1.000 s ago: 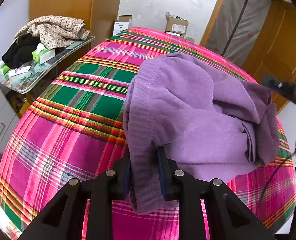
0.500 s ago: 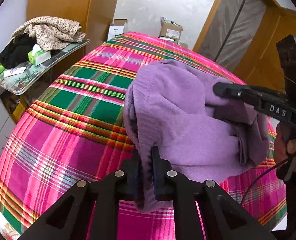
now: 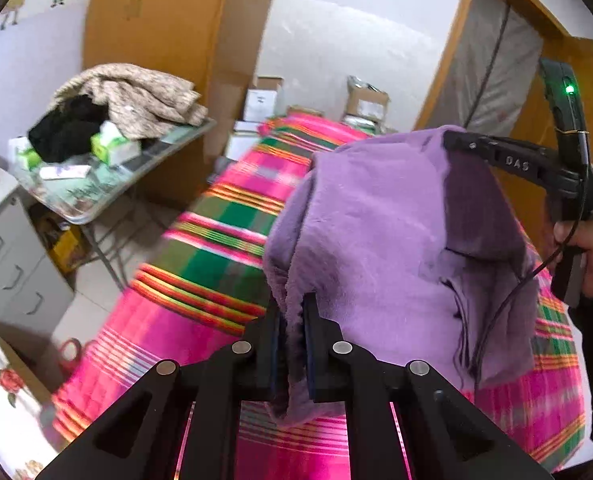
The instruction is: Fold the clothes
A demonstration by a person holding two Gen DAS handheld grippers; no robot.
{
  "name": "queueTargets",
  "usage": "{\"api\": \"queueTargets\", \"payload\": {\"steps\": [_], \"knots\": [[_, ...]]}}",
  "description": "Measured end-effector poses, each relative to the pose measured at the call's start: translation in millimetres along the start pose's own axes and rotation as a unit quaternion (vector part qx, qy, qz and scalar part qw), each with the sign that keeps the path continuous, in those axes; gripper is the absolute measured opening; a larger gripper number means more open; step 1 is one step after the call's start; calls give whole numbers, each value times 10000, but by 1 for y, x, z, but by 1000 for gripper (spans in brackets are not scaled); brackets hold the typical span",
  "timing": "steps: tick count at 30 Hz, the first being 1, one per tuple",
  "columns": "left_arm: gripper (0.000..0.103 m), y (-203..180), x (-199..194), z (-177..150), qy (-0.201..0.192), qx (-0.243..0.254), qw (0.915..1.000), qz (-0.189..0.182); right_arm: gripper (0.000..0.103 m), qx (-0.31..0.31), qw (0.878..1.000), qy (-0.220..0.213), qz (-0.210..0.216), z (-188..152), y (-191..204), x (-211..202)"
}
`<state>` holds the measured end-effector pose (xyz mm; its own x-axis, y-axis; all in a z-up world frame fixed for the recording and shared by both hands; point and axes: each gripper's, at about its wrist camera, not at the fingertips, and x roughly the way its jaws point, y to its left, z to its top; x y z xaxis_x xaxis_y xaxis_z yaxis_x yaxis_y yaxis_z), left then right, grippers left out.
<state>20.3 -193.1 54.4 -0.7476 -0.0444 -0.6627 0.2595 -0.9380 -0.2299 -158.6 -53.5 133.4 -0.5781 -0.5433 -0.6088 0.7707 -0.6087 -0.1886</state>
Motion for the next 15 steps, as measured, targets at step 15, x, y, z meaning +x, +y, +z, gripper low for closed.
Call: {"api": "queueTargets", "payload": {"steps": [15], "knots": [[9,45,6,12,-2,-179,9986,502,2,111,9980,-356,-518,30,-28,43]]}}
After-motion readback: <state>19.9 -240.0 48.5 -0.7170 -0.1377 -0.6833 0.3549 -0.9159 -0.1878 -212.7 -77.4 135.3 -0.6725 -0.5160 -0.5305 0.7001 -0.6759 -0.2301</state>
